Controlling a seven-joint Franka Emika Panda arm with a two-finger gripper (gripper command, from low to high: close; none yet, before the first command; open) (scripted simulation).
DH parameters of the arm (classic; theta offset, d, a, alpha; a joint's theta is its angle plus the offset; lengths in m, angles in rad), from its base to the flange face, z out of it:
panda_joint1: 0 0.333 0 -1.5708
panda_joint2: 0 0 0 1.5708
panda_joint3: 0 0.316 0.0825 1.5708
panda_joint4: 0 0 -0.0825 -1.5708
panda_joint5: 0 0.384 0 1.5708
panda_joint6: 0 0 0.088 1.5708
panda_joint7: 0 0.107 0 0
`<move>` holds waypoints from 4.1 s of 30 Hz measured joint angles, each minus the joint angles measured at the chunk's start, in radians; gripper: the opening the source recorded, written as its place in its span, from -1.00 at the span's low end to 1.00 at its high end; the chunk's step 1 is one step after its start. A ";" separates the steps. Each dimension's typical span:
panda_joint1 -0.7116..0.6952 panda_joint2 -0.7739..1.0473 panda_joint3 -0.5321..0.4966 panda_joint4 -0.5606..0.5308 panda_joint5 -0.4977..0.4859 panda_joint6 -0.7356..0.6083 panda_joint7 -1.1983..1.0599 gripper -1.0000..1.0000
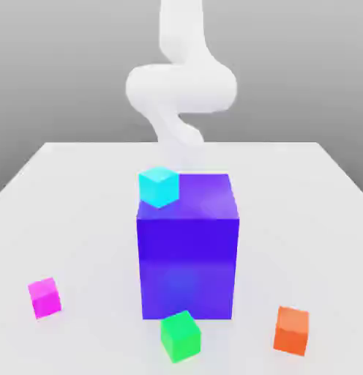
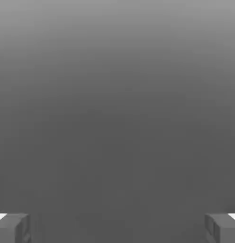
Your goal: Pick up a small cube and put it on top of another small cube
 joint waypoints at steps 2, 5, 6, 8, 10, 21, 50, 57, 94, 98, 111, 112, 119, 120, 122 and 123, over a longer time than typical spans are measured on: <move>0.019 0.031 -0.032 -0.010 -0.014 0.015 -0.077 0.00; 0.045 0.073 -0.079 -0.024 -0.032 0.037 -0.189 0.00; 0.053 0.087 -0.095 -0.029 -0.037 0.044 -0.226 0.00; 0.070 0.114 -0.127 -0.038 -0.047 0.058 -0.301 0.00; 0.086 0.141 -0.160 -0.048 -0.056 0.072 -0.376 0.00; 0.175 0.284 -0.354 -0.099 -0.087 0.150 -0.806 0.00; 0.375 0.741 -0.843 -0.236 0.176 0.361 -2.185 0.00; 0.274 0.887 -0.781 -0.262 0.351 0.394 -2.598 0.00; 0.289 0.920 -0.668 -0.296 0.244 0.406 -2.888 -1.00; 0.339 0.892 -0.650 -0.296 0.185 0.392 -2.880 -1.00; 0.504 0.818 -0.565 -0.293 0.073 0.336 -2.907 -1.00; 0.517 0.814 -0.559 -0.292 0.069 0.331 -2.913 -1.00; 0.552 0.866 -0.518 -0.283 0.141 0.369 -2.995 -1.00; 0.546 0.888 -0.508 -0.280 0.170 0.385 -3.016 -1.00; 0.527 0.933 -0.477 -0.277 0.230 0.418 -3.060 -1.00; 0.513 0.956 -0.458 -0.275 0.261 0.436 -3.083 -1.00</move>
